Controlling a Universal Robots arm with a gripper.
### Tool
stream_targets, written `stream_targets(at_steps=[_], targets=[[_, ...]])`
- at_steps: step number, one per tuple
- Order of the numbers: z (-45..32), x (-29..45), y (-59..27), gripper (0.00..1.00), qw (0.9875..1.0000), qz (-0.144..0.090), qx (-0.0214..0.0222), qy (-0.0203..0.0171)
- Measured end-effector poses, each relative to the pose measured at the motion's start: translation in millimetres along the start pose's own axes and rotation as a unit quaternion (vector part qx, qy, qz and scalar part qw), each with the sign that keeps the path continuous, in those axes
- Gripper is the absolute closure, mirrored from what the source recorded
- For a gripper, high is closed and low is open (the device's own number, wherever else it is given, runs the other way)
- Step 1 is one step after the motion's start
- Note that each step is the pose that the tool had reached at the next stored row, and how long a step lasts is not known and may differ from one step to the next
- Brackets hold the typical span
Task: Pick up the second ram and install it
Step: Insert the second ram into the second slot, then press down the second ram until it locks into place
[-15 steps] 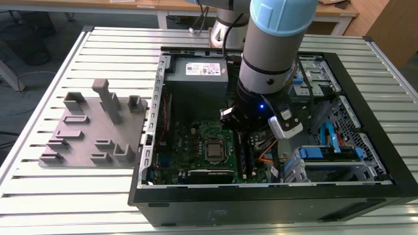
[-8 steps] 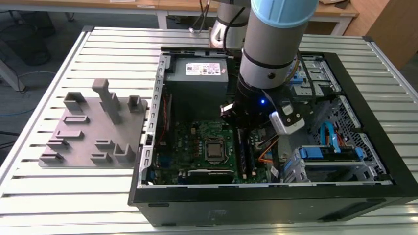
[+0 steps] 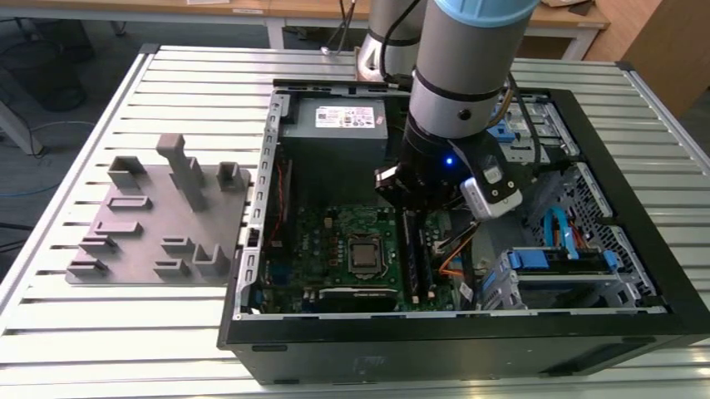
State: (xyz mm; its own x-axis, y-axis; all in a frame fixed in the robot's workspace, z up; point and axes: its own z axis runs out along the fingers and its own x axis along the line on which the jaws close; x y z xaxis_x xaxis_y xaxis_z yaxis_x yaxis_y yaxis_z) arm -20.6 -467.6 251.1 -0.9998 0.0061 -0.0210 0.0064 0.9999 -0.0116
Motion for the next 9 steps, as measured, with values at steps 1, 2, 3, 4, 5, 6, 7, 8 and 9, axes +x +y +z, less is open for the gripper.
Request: stream_targets(at_steps=[1,2,3,4,5,6,7,8,9], targets=[[0.0,0.0,0.0,0.90,1.0000,0.000,0.0000,0.0000],[-0.1,0.0,0.0,0.90,1.0000,0.000,0.0000,0.0000],[-0.1,0.0,0.0,0.90,1.0000,0.000,0.0000,0.0000],[-0.1,0.0,0.0,0.90,1.0000,0.000,0.0000,0.0000],[-0.1,0.0,0.0,0.90,1.0000,0.000,0.0000,0.0000],[-0.1,0.0,0.0,0.90,1.0000,0.000,0.0000,0.0000],[-0.1,0.0,0.0,0.90,1.0000,0.000,0.0000,0.0000],[-0.1,0.0,0.0,0.90,1.0000,0.000,0.0000,0.0000],[-0.1,0.0,0.0,0.90,1.0000,0.000,0.0000,0.0000]])
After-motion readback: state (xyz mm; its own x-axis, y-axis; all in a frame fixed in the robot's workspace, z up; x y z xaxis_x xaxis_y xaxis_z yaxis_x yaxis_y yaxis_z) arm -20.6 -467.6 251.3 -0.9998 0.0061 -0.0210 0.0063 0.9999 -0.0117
